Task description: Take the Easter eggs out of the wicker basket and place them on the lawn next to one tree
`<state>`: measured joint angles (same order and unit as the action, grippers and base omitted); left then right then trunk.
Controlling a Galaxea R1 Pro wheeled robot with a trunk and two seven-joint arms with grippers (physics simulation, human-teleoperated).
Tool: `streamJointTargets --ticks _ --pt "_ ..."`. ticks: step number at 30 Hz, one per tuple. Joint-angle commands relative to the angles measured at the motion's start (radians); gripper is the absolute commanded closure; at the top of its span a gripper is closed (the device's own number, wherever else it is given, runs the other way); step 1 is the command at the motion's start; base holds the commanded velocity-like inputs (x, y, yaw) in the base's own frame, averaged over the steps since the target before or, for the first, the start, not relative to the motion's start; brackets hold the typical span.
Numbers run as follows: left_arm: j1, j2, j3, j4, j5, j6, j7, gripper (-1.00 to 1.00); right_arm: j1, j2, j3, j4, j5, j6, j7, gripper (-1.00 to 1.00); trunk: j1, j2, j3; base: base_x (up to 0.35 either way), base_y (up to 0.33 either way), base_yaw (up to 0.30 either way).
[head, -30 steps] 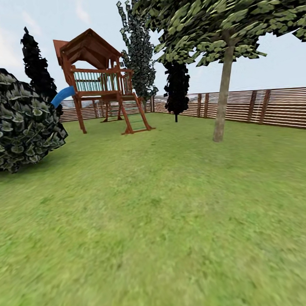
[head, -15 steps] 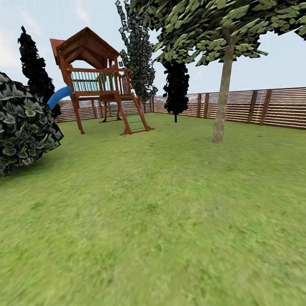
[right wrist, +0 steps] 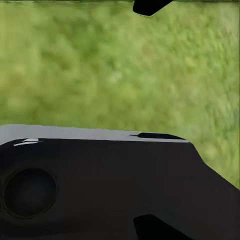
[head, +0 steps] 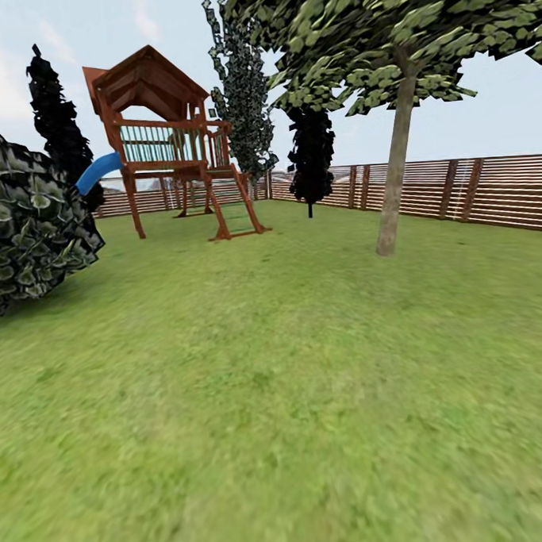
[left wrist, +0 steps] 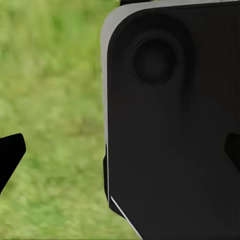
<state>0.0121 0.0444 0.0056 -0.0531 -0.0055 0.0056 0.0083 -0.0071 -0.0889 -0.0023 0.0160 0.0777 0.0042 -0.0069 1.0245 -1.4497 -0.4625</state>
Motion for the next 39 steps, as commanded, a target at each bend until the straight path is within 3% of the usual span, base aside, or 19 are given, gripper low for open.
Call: streamJointTargets --ticks 1,39 --pt "0.001 0.000 0.000 -0.002 -0.001 0.001 0.001 -1.00 -0.001 0.000 -0.001 0.001 0.008 0.000 -0.001 -1.00 0.001 0.000 -0.001 0.294 -0.150 0.000" --pt "0.000 0.000 0.000 -0.002 -0.001 0.001 -0.002 -1.00 -0.001 0.000 -0.002 0.001 0.008 0.000 -0.001 -1.00 0.001 0.000 -0.001 0.294 -0.150 0.051"
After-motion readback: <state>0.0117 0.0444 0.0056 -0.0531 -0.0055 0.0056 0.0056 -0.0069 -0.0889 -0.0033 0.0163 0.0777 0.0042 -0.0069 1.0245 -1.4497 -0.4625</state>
